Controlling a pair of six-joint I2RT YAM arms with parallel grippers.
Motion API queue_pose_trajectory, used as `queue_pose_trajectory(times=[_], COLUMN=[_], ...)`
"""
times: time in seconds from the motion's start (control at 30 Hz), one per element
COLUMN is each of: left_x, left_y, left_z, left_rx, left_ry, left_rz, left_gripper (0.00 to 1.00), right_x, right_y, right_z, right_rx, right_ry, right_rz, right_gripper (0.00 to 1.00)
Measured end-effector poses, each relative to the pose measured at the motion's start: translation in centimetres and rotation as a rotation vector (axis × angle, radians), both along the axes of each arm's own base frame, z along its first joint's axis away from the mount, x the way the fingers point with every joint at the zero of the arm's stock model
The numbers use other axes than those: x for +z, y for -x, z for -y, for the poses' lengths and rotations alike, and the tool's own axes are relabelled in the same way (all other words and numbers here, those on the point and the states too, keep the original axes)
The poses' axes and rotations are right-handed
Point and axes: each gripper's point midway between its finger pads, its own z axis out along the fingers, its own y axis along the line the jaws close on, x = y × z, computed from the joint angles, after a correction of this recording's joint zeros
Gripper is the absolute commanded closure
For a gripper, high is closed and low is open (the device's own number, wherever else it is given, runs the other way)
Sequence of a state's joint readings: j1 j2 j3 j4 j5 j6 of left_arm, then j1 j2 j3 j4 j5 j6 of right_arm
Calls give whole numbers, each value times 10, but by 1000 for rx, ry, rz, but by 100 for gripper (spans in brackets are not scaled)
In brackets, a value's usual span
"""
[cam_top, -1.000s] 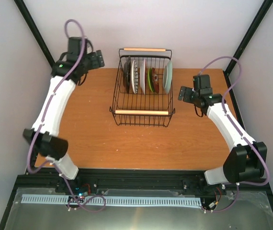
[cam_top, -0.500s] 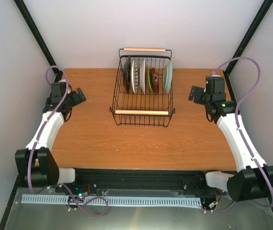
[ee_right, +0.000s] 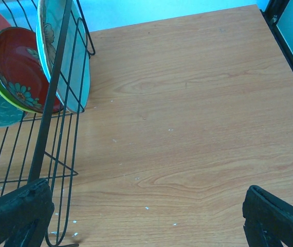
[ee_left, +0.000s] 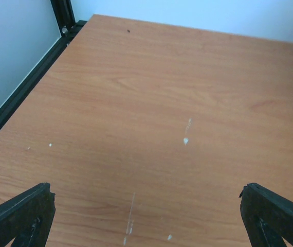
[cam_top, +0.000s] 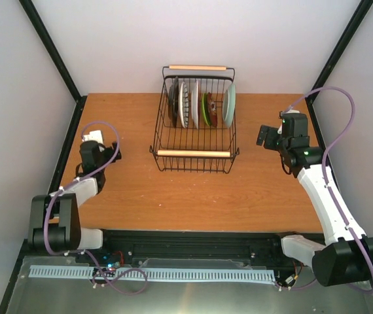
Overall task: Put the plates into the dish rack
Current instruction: Reset both arms
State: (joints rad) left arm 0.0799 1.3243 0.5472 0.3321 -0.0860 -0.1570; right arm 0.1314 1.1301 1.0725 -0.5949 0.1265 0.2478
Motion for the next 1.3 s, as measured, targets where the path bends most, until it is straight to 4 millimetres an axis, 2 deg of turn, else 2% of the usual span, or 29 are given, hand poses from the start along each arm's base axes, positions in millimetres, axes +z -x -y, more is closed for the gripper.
queue_pose_trajectory(times=[0.07, 0.13, 0.27, 0.43, 0.6, 0.73, 0.97, 1.17, 1.3], left_x=[-15, -21, -19, -18, -13, -11, -1, -1, -1], left_y=[4, 0, -7, 7, 24, 24, 23, 23, 23], left_z=[-1, -2, -5, 6, 19, 22, 27, 27, 27], left_rx=[-15, -19, -11, -88, -154, -175, -202, -205, -206], left_ry=[-34, -46, -52, -55, -71, -78, -91, -92, -94], left_rz=[-1, 9, 86, 187, 281, 314, 355, 355, 355], left_gripper=[0, 0, 0, 0, 0, 0, 0, 0, 0], right_x=[-1, -3, -16, -36, -77, -103, -126, -159, -156], right_y=[-1, -3, -12, -28, -25, -22, -27, -12, -19], right_z=[0, 0, 5, 22, 28, 32, 42, 40, 38], right_rx=[4, 8, -1, -22, 8, 29, 25, 48, 73], right_ry=[5, 15, 23, 0, 30, 65, 81, 78, 87], right_rz=[-2, -6, -40, -34, -31, -19, 69, 168, 259], right_gripper=[0, 0, 0, 0, 0, 0, 0, 0, 0])
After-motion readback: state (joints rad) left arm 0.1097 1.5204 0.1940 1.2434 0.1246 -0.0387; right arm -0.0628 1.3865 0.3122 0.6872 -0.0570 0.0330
